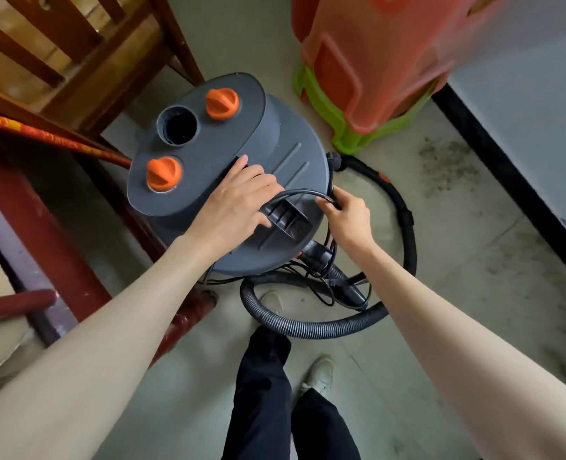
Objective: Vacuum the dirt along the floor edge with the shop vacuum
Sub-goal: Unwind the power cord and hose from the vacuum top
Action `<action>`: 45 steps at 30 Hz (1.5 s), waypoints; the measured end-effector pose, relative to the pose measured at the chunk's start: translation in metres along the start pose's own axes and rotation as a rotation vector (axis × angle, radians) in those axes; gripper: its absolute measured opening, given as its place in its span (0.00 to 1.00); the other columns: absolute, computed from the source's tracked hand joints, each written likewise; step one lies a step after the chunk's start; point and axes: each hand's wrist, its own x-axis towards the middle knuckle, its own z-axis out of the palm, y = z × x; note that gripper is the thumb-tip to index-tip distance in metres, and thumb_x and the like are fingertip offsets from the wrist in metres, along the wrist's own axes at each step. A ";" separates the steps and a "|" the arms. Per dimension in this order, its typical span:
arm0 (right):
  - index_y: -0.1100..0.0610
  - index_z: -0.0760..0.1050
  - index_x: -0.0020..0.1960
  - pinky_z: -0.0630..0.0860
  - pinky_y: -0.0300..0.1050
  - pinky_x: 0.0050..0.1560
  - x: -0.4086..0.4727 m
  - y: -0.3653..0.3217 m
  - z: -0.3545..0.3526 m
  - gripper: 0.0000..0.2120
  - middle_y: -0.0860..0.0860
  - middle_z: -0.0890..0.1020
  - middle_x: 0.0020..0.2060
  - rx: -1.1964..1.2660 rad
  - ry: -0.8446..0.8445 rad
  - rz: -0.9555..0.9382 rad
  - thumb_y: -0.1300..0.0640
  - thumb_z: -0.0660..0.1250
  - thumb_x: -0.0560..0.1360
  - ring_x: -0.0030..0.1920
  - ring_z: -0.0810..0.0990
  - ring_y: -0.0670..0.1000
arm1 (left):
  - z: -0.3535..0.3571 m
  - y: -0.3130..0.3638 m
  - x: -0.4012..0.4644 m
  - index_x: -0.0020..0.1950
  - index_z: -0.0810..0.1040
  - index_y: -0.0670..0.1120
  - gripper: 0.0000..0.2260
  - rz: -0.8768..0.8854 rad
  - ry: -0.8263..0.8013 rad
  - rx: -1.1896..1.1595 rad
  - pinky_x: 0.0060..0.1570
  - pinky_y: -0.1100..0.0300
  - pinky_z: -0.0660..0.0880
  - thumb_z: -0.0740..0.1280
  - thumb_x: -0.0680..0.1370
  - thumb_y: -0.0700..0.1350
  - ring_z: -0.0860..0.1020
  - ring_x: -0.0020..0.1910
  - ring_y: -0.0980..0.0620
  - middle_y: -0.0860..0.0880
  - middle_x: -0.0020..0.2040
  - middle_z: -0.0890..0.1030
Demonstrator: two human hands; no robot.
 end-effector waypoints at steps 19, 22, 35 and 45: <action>0.50 0.79 0.62 0.69 0.34 0.43 -0.089 0.123 -0.080 0.14 0.47 0.83 0.47 0.018 0.011 -0.047 0.59 0.63 0.79 0.52 0.78 0.47 | 0.069 0.165 -0.046 0.54 0.79 0.39 0.21 -0.027 0.135 0.023 0.66 0.45 0.59 0.75 0.62 0.41 0.70 0.49 0.47 0.44 0.48 0.78; 0.49 0.79 0.62 0.69 0.37 0.45 -0.109 0.140 -0.087 0.15 0.45 0.83 0.47 0.027 0.001 -0.030 0.60 0.63 0.79 0.53 0.79 0.48 | 0.075 0.187 -0.060 0.54 0.79 0.39 0.22 -0.054 0.110 -0.024 0.67 0.45 0.58 0.78 0.62 0.39 0.70 0.50 0.47 0.45 0.49 0.78; 0.48 0.78 0.64 0.70 0.37 0.44 -0.199 0.193 -0.078 0.16 0.49 0.84 0.46 0.022 0.053 0.017 0.60 0.64 0.78 0.51 0.80 0.51 | 0.081 0.250 -0.129 0.53 0.79 0.40 0.22 -0.054 0.046 -0.038 0.69 0.47 0.57 0.78 0.60 0.36 0.72 0.50 0.47 0.46 0.48 0.78; 0.47 0.79 0.62 0.75 0.50 0.56 -0.255 0.232 -0.062 0.16 0.53 0.85 0.50 0.014 0.053 0.005 0.59 0.65 0.77 0.54 0.80 0.54 | 0.090 0.289 -0.189 0.53 0.79 0.41 0.22 -0.072 0.039 0.026 0.69 0.46 0.59 0.77 0.60 0.36 0.72 0.50 0.46 0.47 0.48 0.77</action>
